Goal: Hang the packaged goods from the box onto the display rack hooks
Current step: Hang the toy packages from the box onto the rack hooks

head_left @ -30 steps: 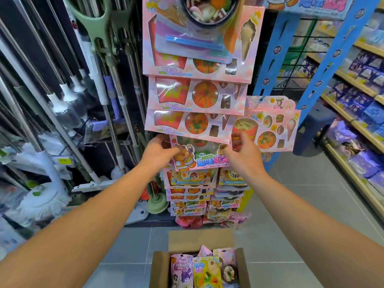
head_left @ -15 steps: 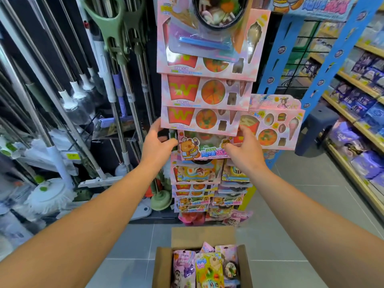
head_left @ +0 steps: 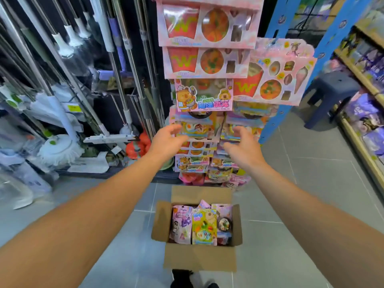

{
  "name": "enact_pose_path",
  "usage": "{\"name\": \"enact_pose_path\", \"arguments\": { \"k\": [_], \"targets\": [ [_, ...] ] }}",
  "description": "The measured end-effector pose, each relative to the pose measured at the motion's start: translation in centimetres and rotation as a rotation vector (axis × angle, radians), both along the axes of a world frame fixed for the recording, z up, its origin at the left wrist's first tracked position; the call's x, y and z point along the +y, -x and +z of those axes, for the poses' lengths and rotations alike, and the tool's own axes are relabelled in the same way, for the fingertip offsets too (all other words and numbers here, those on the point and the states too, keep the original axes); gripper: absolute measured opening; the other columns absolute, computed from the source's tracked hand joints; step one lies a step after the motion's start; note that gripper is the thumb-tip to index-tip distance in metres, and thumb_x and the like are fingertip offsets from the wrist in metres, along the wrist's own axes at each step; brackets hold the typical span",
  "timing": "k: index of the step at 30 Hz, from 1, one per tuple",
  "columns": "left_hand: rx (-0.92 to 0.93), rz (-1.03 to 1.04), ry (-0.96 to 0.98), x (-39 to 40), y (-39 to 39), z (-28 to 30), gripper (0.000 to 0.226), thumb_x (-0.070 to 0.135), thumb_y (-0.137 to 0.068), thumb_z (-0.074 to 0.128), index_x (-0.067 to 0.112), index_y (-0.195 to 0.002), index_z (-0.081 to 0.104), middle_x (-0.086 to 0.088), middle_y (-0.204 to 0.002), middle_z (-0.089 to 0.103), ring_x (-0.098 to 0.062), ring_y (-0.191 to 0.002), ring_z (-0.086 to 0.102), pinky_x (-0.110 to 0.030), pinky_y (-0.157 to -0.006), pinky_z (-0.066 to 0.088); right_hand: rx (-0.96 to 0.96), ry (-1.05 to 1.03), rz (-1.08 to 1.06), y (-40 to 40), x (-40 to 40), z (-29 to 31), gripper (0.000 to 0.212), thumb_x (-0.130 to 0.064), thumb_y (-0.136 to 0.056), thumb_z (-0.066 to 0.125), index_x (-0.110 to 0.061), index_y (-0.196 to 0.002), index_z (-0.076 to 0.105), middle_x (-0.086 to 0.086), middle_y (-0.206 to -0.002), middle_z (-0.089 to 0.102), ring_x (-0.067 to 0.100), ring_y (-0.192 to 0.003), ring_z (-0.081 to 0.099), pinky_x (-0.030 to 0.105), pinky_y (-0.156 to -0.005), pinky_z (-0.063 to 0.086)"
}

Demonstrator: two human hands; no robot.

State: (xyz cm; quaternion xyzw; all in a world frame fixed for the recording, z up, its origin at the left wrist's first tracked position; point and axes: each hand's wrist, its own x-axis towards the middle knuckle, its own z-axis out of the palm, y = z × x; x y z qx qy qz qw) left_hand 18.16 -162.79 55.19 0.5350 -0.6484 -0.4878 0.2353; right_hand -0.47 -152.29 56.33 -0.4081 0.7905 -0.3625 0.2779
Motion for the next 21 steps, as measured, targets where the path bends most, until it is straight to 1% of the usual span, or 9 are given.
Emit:
{"name": "enact_pose_path", "arguments": {
  "k": [2, 4, 6, 9, 11, 14, 16, 18, 21],
  "targets": [
    [-0.019, -0.001, -0.031, 2.0, 0.0, -2.3, 0.047, 0.022, -0.088, 0.068, 0.015, -0.133, 0.058, -0.001, -0.134, 0.059, -0.017, -0.122, 0.055, -0.041, -0.104, 0.046, -0.027, -0.026, 0.021, -0.7, 1.2, -2.4, 0.054, -0.02, -0.087, 0.066, -0.016, -0.138, 0.047, -0.007, -0.128, 0.053, 0.012, -0.116, 0.053, 0.035, -0.103, 0.043],
    [-0.046, -0.004, -0.068, 4.1, -0.1, -5.5, 0.045, 0.022, -0.088, 0.068, 0.014, -0.132, 0.058, 0.0, -0.132, 0.059, -0.015, -0.121, 0.055, -0.037, -0.104, 0.045, -0.039, -0.082, 0.041, -1.5, 2.7, -5.8, 0.051, -0.019, -0.087, 0.066, -0.015, -0.135, 0.049, -0.007, -0.123, 0.053, 0.013, -0.111, 0.055, 0.033, -0.097, 0.046],
    [-0.071, -0.005, -0.097, 5.8, -0.5, -8.3, 0.045, 0.021, -0.088, 0.068, 0.013, -0.131, 0.059, 0.001, -0.129, 0.061, -0.014, -0.12, 0.056, -0.034, -0.102, 0.045, -0.047, -0.131, 0.065, -2.1, 4.0, -8.4, 0.052, -0.02, -0.086, 0.067, -0.014, -0.135, 0.05, -0.005, -0.123, 0.054, 0.016, -0.11, 0.057, 0.032, -0.093, 0.046],
    [-0.112, 0.002, -0.172, 7.9, -0.9, -12.8, 0.046, 0.019, -0.088, 0.069, 0.01, -0.132, 0.059, -0.003, -0.129, 0.062, -0.017, -0.119, 0.057, -0.032, -0.1, 0.045, -0.073, -0.222, 0.096, -2.7, 5.6, -13.2, 0.054, -0.02, -0.083, 0.068, -0.015, -0.134, 0.05, -0.005, -0.118, 0.055, 0.016, -0.11, 0.056, 0.035, -0.095, 0.047],
    [-0.124, 0.018, -0.222, 8.9, -1.1, -15.9, 0.044, 0.016, -0.088, 0.068, 0.009, -0.131, 0.059, -0.005, -0.13, 0.061, -0.018, -0.119, 0.057, -0.026, -0.098, 0.043, -0.094, -0.293, 0.12, -3.0, 6.6, -16.6, 0.058, -0.024, -0.082, 0.066, -0.017, -0.137, 0.048, -0.004, -0.126, 0.053, 0.019, -0.116, 0.055, 0.039, -0.098, 0.047],
    [-0.149, 0.017, -0.307, 10.1, -1.6, -20.7, 0.044, 0.016, -0.089, 0.068, 0.01, -0.131, 0.059, -0.003, -0.129, 0.061, -0.015, -0.117, 0.057, -0.017, -0.089, 0.038, -0.115, -0.374, 0.12, -3.4, 7.9, -21.7, 0.057, -0.025, -0.084, 0.067, -0.016, -0.137, 0.049, 0.001, -0.133, 0.054, 0.021, -0.116, 0.057, 0.038, -0.098, 0.046],
    [-0.16, 0.011, -0.365, 10.8, -2.1, -24.4, 0.044, 0.018, -0.088, 0.068, 0.011, -0.13, 0.06, -0.001, -0.127, 0.061, -0.014, -0.116, 0.058, -0.017, -0.088, 0.038, -0.143, -0.433, 0.094, -3.8, 8.7, -25.3, 0.055, -0.023, -0.082, 0.069, -0.017, -0.134, 0.051, 0.001, -0.131, 0.056, 0.021, -0.115, 0.058, 0.036, -0.097, 0.047],
    [-0.162, 0.022, -0.418, 11.4, -2.5, -28.0, 0.041, 0.018, -0.086, 0.069, 0.012, -0.126, 0.062, -0.002, -0.126, 0.064, -0.015, -0.115, 0.059, -0.022, -0.091, 0.043, -0.166, -0.488, 0.081, -4.1, 9.3, -28.6, 0.053, -0.023, -0.08, 0.07, -0.018, -0.131, 0.053, 0.0, -0.127, 0.059, 0.02, -0.115, 0.059, 0.034, -0.095, 0.047],
    [-0.142, 0.043, -0.51, 12.0, -2.8, -33.4, 0.039, 0.014, -0.086, 0.069, 0.011, -0.124, 0.062, -0.005, -0.126, 0.064, -0.017, -0.114, 0.061, -0.02, -0.079, 0.047, -0.161, -0.552, 0.083, -4.2, 9.7, -33.8, 0.054, -0.023, -0.08, 0.07, -0.016, -0.13, 0.054, 0.001, -0.126, 0.062, 0.021, -0.115, 0.059, 0.033, -0.095, 0.047]
  ]
}}
